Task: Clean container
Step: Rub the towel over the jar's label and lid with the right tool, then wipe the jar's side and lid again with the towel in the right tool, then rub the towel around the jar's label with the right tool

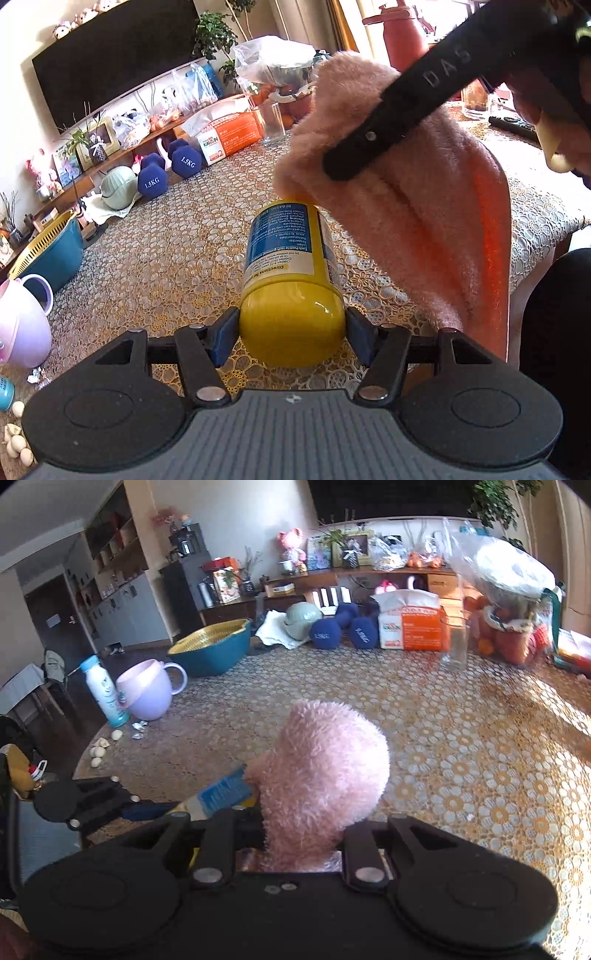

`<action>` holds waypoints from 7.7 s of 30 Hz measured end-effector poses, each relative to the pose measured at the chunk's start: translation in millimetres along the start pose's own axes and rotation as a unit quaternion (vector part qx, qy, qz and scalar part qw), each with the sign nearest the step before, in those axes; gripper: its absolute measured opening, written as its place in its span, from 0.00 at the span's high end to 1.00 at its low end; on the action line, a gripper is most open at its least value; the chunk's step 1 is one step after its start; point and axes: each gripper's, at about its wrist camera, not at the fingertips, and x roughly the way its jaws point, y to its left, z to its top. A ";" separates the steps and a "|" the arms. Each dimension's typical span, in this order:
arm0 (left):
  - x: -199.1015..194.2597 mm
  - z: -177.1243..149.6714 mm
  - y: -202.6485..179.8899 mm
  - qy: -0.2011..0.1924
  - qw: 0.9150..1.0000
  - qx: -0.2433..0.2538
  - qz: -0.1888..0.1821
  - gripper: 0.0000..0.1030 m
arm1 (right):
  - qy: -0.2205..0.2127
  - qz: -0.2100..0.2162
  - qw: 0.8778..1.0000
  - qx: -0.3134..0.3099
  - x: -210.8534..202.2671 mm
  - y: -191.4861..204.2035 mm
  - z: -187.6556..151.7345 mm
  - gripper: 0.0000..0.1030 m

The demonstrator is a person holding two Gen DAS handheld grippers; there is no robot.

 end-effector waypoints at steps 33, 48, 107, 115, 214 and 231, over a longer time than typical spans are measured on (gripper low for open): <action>22.7 -3.2 58.9 0.036 0.960 -0.216 -0.173 0.37 | 0.012 -0.004 1.000 -0.001 27.4 5.1 6.1 0.82; 5.8 22.1 31.8 0.015 0.988 -0.108 -0.107 0.40 | -0.103 0.011 0.991 0.084 -121.9 -13.9 -6.6 0.83; 36.7 30.5 17.8 0.011 0.980 -0.119 -0.158 0.36 | 0.032 -0.038 0.999 0.005 5.4 -51.9 7.8 0.83; 20.9 37.9 -16.1 -0.019 0.996 -0.006 -0.089 0.40 | -0.004 -0.012 0.999 -0.030 -32.7 -34.6 21.8 0.83; 29.9 34.1 -14.5 0.039 0.986 -0.055 -0.156 0.33 | 0.060 -0.028 0.997 -0.041 -0.3 -35.2 11.3 0.83; 34.8 29.5 8.9 0.054 0.956 -0.187 -0.220 0.38 | 0.050 -0.077 0.996 0.003 -9.9 -59.7 -8.4 0.83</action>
